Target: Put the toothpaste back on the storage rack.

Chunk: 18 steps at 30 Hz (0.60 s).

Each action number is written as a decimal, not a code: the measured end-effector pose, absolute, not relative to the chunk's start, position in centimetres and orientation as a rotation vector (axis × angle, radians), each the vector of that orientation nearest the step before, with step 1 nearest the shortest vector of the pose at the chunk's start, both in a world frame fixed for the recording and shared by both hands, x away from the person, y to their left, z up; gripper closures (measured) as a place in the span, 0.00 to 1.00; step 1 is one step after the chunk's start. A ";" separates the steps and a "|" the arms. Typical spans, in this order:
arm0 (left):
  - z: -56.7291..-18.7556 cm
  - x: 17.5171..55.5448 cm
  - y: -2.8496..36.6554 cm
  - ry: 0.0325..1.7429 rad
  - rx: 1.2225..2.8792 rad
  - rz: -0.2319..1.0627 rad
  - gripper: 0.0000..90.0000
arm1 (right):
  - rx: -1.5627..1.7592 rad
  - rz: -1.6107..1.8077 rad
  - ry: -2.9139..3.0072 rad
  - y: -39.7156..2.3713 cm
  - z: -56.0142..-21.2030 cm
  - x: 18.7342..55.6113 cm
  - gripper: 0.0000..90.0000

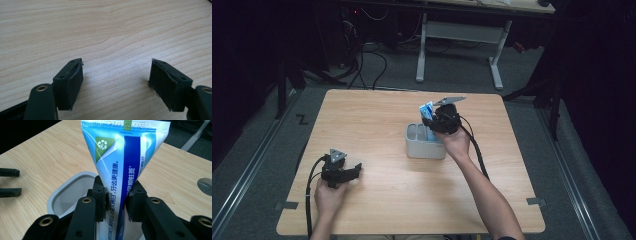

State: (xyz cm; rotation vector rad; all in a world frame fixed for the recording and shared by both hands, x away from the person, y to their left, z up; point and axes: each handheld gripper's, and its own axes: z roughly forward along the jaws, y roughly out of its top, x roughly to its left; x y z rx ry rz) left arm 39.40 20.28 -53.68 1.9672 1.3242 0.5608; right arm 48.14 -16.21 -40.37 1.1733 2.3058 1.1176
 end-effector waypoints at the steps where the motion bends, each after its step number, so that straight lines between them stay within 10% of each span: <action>1: -53.7 39.4 20.3 1.324 1.967 0.561 0.31 | 1.169 1.111 2.311 -16.2 -40.4 48.1 0.80; 18: -53.7 39.4 20.3 1.329 1.961 0.558 0.31 | 1.141 1.079 2.340 -15.7 -40.9 47.9 0.78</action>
